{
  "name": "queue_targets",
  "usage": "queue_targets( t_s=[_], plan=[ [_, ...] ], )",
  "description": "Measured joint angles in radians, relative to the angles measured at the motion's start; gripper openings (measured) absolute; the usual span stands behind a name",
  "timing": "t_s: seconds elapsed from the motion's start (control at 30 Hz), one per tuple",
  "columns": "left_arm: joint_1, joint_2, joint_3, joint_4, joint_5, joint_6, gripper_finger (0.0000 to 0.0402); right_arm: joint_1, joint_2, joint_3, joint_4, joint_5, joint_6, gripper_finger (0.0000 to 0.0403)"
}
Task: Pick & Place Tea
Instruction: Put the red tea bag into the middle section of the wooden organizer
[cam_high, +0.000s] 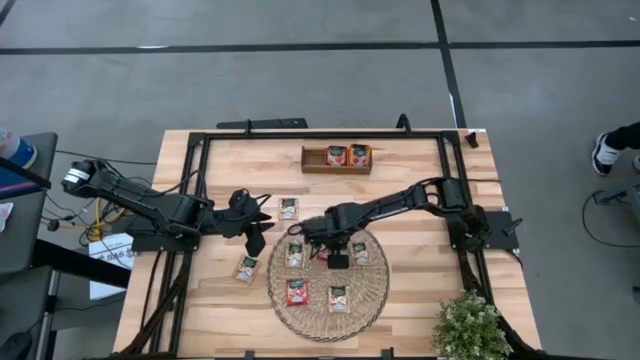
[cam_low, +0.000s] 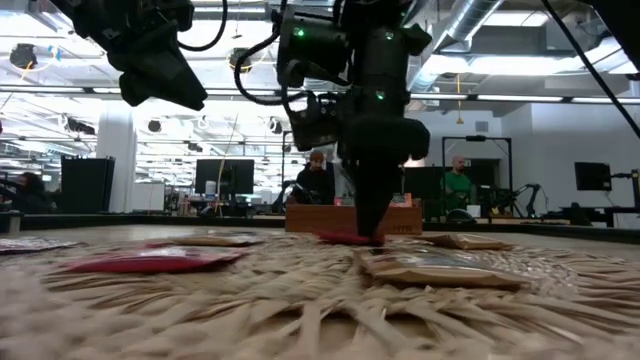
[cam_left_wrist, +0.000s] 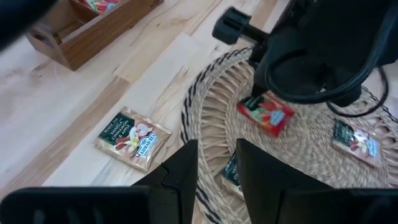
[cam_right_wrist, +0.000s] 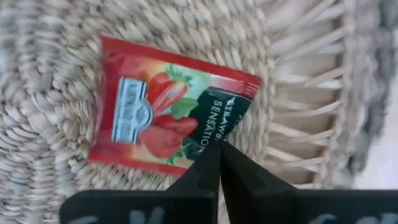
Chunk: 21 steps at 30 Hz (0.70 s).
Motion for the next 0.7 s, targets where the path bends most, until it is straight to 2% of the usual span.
queue_targets(
  t_s=[0.2, 0.4, 0.7],
  plan=[
    [0.0, 0.0, 0.0, 0.0, -0.003, 0.001, 0.0101, 0.002, -0.001, 0.131, -0.125, 0.047, -0.024, 0.0],
    [0.0, 0.0, 0.0, 0.0, -0.005, 0.002, 0.0101, -0.001, -0.005, 0.252, -0.265, 0.139, -0.07, 0.0],
    [0.0, 0.0, 0.0, 0.0, -0.016, 0.005, 0.0101, -0.058, -0.006, 0.426, -0.445, 0.265, -0.101, 0.0]
  ],
)
